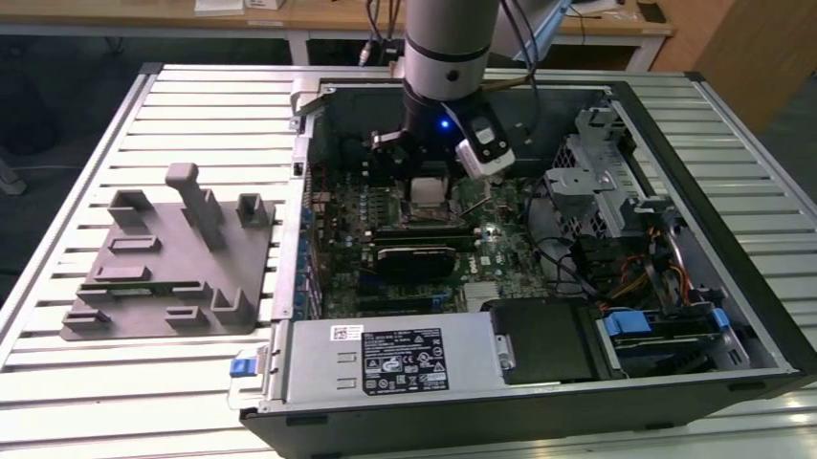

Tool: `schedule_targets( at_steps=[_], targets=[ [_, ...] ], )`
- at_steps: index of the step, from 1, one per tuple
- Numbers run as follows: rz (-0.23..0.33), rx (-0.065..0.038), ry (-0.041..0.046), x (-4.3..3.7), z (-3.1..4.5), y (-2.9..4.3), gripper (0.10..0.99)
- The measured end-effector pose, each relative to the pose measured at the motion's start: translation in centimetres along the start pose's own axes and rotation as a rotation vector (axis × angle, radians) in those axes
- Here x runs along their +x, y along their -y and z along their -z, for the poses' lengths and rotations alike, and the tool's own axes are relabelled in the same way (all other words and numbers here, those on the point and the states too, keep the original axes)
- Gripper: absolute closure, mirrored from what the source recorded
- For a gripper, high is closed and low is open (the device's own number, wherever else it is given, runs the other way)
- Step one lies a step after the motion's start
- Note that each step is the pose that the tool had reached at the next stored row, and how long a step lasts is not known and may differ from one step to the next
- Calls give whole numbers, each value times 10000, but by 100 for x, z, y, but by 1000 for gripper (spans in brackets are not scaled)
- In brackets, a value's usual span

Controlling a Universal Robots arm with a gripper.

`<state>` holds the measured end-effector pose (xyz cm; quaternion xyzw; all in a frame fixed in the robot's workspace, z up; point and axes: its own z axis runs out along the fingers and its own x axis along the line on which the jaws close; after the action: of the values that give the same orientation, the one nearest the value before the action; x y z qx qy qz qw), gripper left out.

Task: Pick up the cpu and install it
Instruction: 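Pick up the cpu and move it towards the insertion slot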

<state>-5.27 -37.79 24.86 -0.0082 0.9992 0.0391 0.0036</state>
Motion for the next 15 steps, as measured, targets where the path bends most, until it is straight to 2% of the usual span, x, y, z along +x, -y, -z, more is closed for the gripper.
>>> schedule_targets(
  at_steps=[3,12,14,15],
  targets=[
    [-1,139,-20,-1,-39,-45,545],
    [-3,470,-87,-3,-159,-206,545],
    [-3,502,-91,-4,-184,-254,545],
    [-3,528,-93,-8,-212,-311,545]
  ],
)
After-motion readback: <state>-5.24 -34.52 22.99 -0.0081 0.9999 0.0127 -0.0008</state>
